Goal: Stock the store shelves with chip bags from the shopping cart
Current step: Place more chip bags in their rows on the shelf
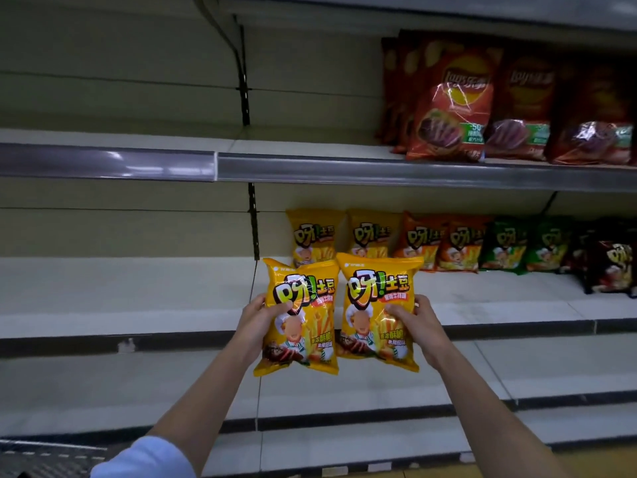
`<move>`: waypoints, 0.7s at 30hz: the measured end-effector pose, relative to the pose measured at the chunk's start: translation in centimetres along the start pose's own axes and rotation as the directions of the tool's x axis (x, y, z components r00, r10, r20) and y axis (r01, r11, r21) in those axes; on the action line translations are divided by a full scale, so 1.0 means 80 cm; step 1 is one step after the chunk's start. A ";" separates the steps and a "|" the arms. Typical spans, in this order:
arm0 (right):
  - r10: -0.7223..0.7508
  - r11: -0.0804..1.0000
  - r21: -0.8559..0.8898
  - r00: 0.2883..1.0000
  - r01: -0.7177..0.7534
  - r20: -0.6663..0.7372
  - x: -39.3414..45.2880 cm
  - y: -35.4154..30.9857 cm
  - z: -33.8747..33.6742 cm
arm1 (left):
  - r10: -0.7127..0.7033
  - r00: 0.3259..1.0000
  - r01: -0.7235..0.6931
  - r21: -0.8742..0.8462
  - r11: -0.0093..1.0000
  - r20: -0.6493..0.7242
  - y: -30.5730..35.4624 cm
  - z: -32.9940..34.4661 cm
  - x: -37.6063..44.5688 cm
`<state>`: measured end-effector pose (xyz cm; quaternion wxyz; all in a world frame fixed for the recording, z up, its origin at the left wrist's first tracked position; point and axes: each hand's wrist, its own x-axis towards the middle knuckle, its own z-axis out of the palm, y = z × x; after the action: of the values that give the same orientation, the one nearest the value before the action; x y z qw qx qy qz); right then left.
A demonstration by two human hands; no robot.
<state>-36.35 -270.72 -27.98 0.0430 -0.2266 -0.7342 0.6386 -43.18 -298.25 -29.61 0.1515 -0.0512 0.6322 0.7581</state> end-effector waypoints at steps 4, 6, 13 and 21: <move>0.012 1.000 -0.013 1.000 -0.012 -0.024 0.034 0.003 -0.009 | -0.021 0.998 0.021 -0.002 1.000 -0.055 0.000 0.022 0.029; 0.013 1.000 -0.014 0.999 -0.013 -0.029 0.049 0.009 -0.013 | -0.018 0.998 0.018 0.002 1.000 -0.061 -0.002 0.031 0.042; -0.030 0.999 0.035 0.999 0.030 0.010 0.101 0.021 -0.029 | -0.007 0.999 0.008 0.020 1.000 -0.050 -0.001 0.059 0.089; -0.035 0.999 -0.041 0.999 0.036 0.013 0.202 0.016 -0.044 | 0.032 0.988 -0.022 0.069 0.997 -0.149 0.005 0.098 0.160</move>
<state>-49.20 -261.08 -32.21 0.0453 -0.2104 -0.7513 0.6239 -54.57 -288.53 -31.16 0.0949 -0.0943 0.6675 0.7325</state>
